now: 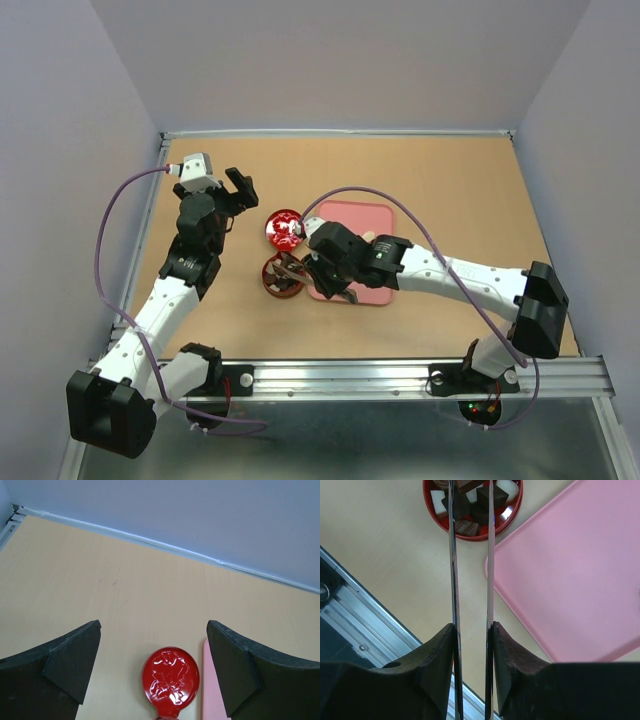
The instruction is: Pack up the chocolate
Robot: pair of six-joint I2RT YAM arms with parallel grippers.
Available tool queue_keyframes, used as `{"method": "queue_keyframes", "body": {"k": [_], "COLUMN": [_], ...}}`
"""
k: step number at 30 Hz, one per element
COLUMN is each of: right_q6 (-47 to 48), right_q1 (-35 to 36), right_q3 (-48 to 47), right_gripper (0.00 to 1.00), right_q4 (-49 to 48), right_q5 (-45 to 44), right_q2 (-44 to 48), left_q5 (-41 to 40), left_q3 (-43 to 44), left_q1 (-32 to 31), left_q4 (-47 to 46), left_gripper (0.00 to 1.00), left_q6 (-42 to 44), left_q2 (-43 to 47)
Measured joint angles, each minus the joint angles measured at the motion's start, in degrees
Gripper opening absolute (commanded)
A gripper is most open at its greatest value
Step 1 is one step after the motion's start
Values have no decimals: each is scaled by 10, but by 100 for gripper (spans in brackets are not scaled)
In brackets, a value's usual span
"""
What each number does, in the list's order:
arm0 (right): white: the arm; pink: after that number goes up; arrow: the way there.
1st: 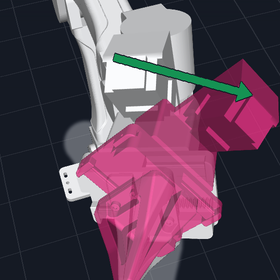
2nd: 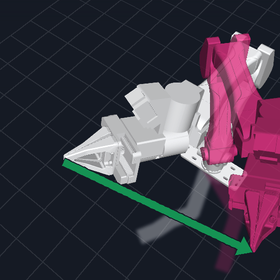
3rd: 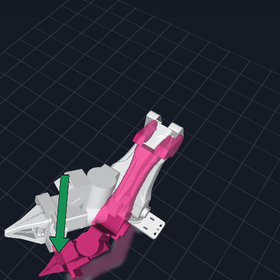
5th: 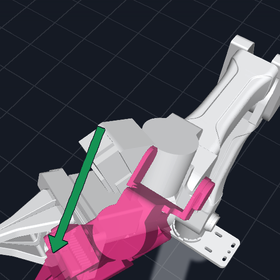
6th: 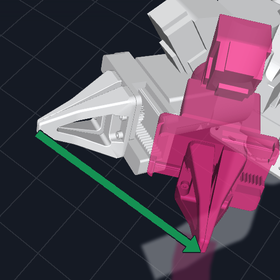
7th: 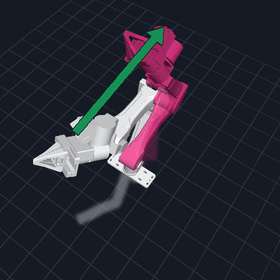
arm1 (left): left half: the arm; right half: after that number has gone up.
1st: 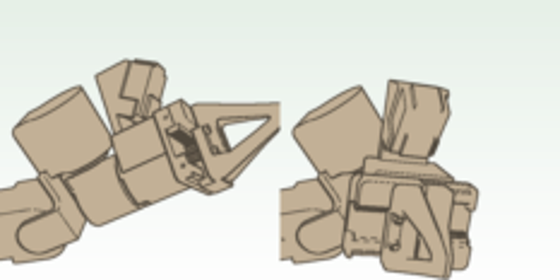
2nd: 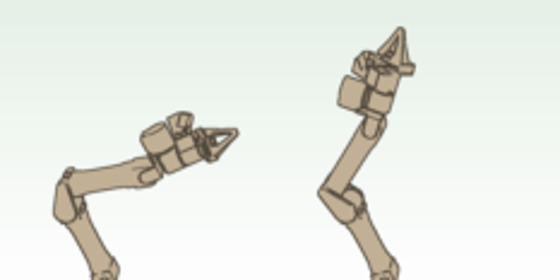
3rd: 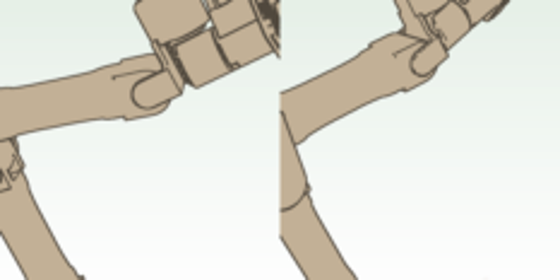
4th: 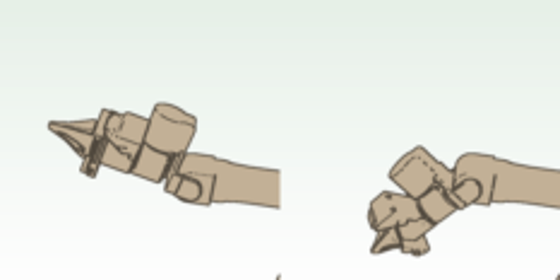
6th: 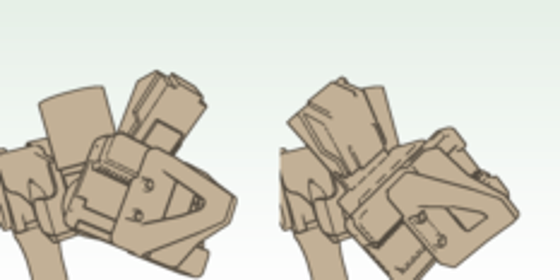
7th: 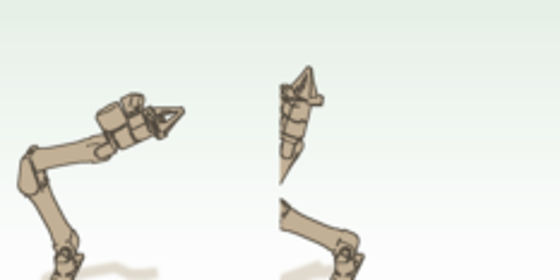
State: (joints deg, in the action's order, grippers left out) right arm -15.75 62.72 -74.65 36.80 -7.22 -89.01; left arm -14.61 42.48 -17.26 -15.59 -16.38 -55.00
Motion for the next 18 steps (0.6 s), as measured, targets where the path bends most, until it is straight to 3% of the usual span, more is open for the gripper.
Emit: {"method": "queue_keyframes", "body": {"k": [8,18], "right_q6": [6,7], "right_q1": [0,0], "right_q3": [0,0], "right_gripper": [51,53], "right_q4": [-2,-3], "right_q5": [-7,-52], "right_q2": [-7,5], "left_q5": [0,0], "left_q3": [0,0], "left_q1": [0,0], "left_q4": [0,0], "left_gripper": [99,99], "left_q6": [0,0], "left_q2": [0,0]}}
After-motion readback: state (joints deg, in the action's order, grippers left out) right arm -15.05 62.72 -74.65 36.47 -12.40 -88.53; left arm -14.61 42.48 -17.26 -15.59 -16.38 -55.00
